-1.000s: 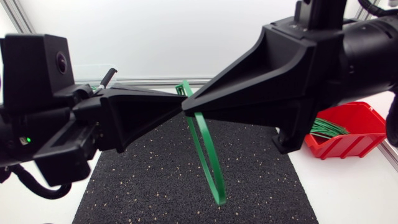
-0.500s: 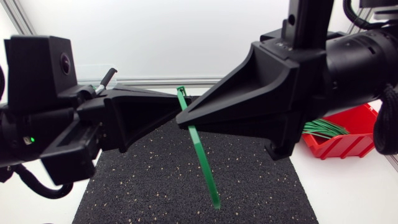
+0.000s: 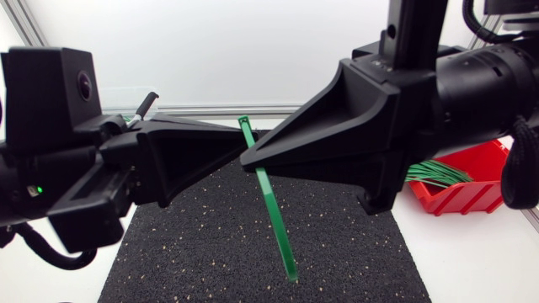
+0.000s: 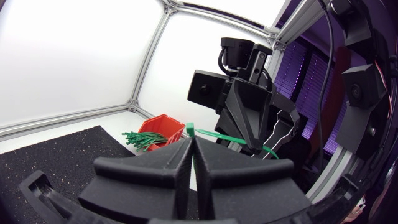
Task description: Take a green cable tie from the red box, thread the tail through the head to close it, then place it in the transparent bin on the left.
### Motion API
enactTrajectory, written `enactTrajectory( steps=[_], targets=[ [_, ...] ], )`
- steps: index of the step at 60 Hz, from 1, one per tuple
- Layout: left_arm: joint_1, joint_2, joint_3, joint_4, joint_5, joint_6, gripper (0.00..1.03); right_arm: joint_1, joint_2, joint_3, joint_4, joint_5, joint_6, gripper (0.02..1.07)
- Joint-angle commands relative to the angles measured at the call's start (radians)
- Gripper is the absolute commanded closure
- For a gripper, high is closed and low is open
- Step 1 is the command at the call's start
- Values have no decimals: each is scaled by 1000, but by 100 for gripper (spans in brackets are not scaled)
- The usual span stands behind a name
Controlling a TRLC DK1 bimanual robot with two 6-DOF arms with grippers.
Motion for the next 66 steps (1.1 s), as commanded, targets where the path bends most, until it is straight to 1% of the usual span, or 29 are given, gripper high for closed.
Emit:
enactTrajectory(
  steps=[1, 43, 56, 60, 66],
  targets=[
    [-11, -20, 1, 2, 0, 16, 100, -7, 7, -27, 15, 3, 31, 101],
    [-43, -47, -9, -15, -6, 37, 100, -36, 58, -29, 54, 6, 33, 101],
    [-136, -73, -19, -46, -110, 113, 100, -53, 79, -12, 54, 6, 39, 101],
    [-156, -75, -24, -51, -127, 122, 100, -51, 73, -3, 54, 6, 39, 101],
    [-162, -82, -25, -54, -133, 125, 100, -59, 76, 7, 54, 6, 42, 101]
  ],
)
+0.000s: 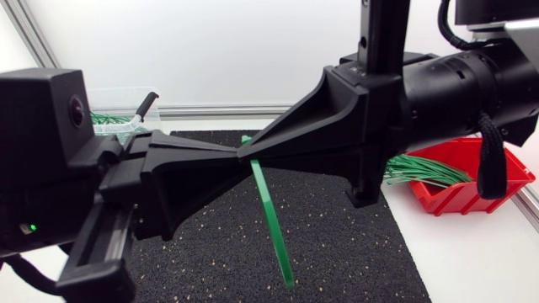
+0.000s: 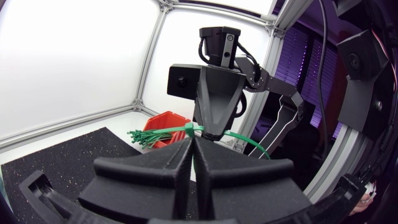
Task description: Take a green cable tie from the red box, thread the tail through the head to close it, then place it in the transparent bin on the left.
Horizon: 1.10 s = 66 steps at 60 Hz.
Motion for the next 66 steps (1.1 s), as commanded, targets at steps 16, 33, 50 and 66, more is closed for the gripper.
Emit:
enactTrajectory(
  steps=[16, 33, 50, 66],
  targets=[
    [-18, -45, -8, 5, 5, 48, 100, -18, 24, 5, 20, 33, 28, 101],
    [14, -43, 4, -21, 6, 77, 100, 6, -8, 10, 34, 37, -18, 65],
    [62, -22, 6, -60, 14, 169, 100, -12, -25, 7, 32, 39, -49, 62],
    [97, -22, -10, -74, 12, 284, 100, -75, 7, 10, 29, 42, -127, 62]
  ],
)
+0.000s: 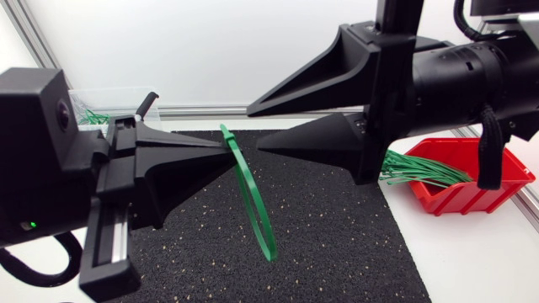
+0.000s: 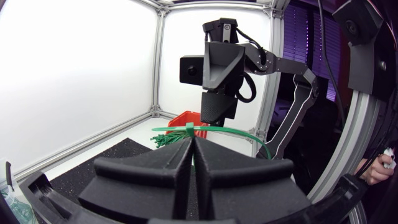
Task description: Take a green cable tie from the red box, thread the tail through the head to close it, then place it in the transparent bin on the left.
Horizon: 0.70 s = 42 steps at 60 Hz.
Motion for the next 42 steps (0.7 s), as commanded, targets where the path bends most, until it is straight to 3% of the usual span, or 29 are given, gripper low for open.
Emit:
enactTrajectory(
  steps=[1, 12, 32, 42],
  targets=[
    [10, 3, -8, -8, 4, 64, 100, -24, 24, 10, 3, 0, -51, 62],
    [-3, 0, -17, -14, -40, 150, 100, -42, 87, 35, -19, -11, -140, 62],
    [-106, -3, -73, 4, -194, 309, 100, -73, 186, 76, -14, -112, -258, 62],
    [-125, -4, -90, 16, -231, 361, 100, -61, 214, 82, -16, -141, -289, 62]
  ],
)
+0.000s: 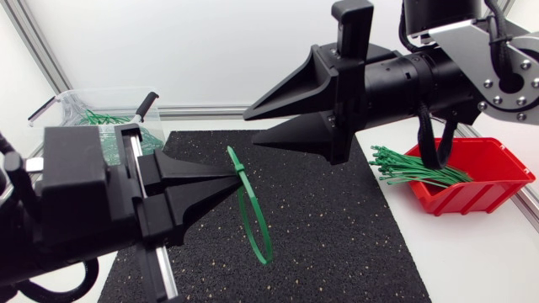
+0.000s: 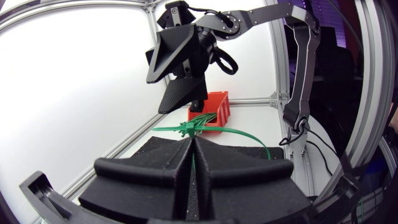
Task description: Take a green cable tie from the red box, thread the tail through the head to close it, then place it in the transparent bin on the left.
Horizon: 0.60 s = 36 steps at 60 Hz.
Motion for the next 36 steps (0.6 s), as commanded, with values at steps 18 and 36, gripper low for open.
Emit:
enactTrajectory(
  steps=[18, 36],
  targets=[
    [-17, -16, -23, 26, -40, 100, 100, 28, 73, 19, -33, -32, -109, 62],
    [-19, -13, -34, 35, -41, 100, 100, 62, 65, 4, -33, -30, -139, 76]
  ],
)
